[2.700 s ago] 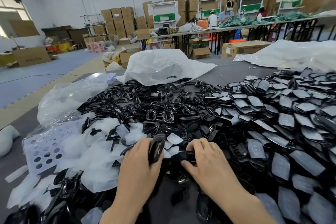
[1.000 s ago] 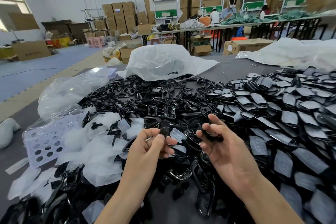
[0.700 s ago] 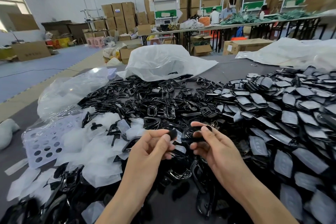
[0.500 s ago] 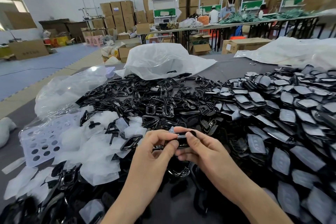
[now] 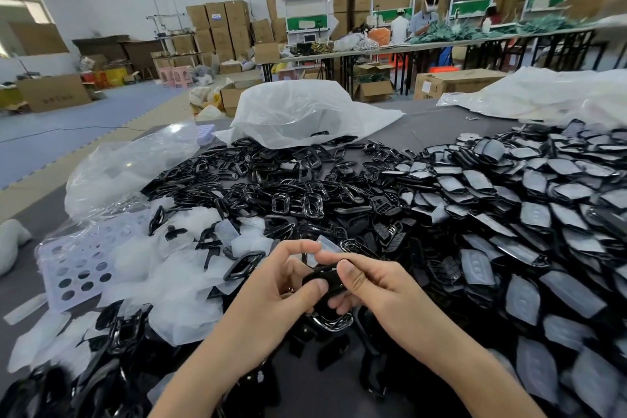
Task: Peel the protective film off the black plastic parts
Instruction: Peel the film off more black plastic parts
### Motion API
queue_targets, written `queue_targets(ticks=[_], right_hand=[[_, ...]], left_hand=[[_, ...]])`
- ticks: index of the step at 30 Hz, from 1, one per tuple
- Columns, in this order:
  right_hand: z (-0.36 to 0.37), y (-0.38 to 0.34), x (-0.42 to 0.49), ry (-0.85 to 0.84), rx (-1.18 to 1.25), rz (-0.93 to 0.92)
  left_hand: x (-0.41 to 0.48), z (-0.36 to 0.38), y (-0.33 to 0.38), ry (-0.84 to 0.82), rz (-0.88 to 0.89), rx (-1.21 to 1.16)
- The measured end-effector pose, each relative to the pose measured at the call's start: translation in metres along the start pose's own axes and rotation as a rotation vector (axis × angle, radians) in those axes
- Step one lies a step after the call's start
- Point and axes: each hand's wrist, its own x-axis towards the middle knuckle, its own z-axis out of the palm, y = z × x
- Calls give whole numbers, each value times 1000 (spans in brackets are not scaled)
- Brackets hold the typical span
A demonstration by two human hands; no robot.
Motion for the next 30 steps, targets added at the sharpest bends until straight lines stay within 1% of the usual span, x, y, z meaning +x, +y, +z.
queue_targets(ticks=[2, 5, 6, 7, 10, 15, 18, 20, 21, 22, 24, 26, 27, 28, 30], right_hand=[[0, -1, 0, -4, 19, -1], [-3, -5, 1, -32, 161, -2], [-3, -6, 0, -38, 193, -1], [-4, -7, 0, -42, 208, 3], [-5, -5, 0, -22, 139, 4], [-4, 0, 3, 83, 9, -41], [-9, 5, 6, 204, -59, -50], [-14, 8, 10, 346, -28, -39], [-18, 9, 11, 421, 24, -31], [-22, 11, 11, 486, 81, -23], [-29, 13, 12, 582, 155, -14], [-32, 14, 12, 635, 188, -15], [-32, 15, 13, 653, 193, -16], [-32, 16, 14, 665, 194, -15], [-32, 16, 14, 672, 199, -6]], left_hand=[[0, 3, -1, 21, 17, -27], [0, 15, -1, 60, -9, -255], [0, 17, 0, 63, -21, -304], [0, 17, 1, 63, -20, -299], [2, 11, 2, 65, 32, -114], [7, 19, 1, 235, 17, 5], [17, 25, 0, 266, 58, 57], [34, 22, -1, 306, 94, 239], [44, 21, -3, 306, 98, 368], [54, 19, -5, 273, 81, 501], [71, 21, -10, 154, -17, 752], [81, 24, -15, 45, -113, 949], [83, 26, -16, 27, -117, 989], [82, 27, -16, 29, -100, 981], [78, 26, -14, 76, -66, 817]])
